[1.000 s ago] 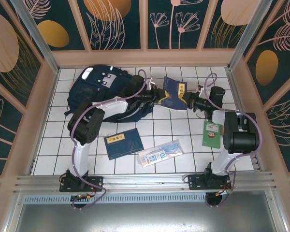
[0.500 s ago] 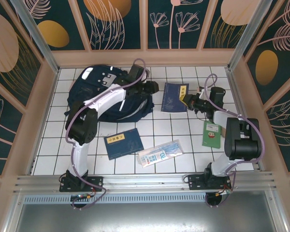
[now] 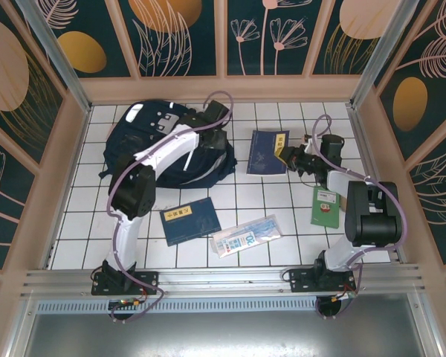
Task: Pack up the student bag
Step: Open the student bag at the top-center of the table.
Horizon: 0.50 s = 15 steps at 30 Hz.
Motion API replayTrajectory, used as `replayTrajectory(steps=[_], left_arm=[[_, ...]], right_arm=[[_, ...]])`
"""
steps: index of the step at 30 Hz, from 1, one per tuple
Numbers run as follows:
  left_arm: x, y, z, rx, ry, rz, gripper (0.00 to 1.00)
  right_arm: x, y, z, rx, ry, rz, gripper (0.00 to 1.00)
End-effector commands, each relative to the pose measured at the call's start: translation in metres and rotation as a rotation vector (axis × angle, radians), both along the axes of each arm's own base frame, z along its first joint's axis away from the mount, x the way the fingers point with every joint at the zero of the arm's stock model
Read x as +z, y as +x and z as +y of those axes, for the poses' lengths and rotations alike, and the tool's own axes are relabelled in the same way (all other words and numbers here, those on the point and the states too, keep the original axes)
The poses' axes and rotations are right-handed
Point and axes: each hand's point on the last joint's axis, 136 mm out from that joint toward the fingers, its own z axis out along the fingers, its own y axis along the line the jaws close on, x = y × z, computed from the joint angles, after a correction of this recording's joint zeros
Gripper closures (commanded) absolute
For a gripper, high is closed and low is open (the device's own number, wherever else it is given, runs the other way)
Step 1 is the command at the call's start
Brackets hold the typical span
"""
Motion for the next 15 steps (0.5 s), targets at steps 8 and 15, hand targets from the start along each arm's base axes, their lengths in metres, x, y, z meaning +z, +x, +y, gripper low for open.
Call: replayTrajectory(steps=[8,15], left_arm=[[-0.008,-0.001,0.031,-0.027,0.270,-0.026,0.89],[0.062,0.008,0.025,0.005,0.149,-0.165,1.00]], right_arm=[[0.021,0.008,0.017,0.043,0.006,-0.077,1.00],[0.026,0.015,0.037,0.062,0.022,-0.091,1.00]])
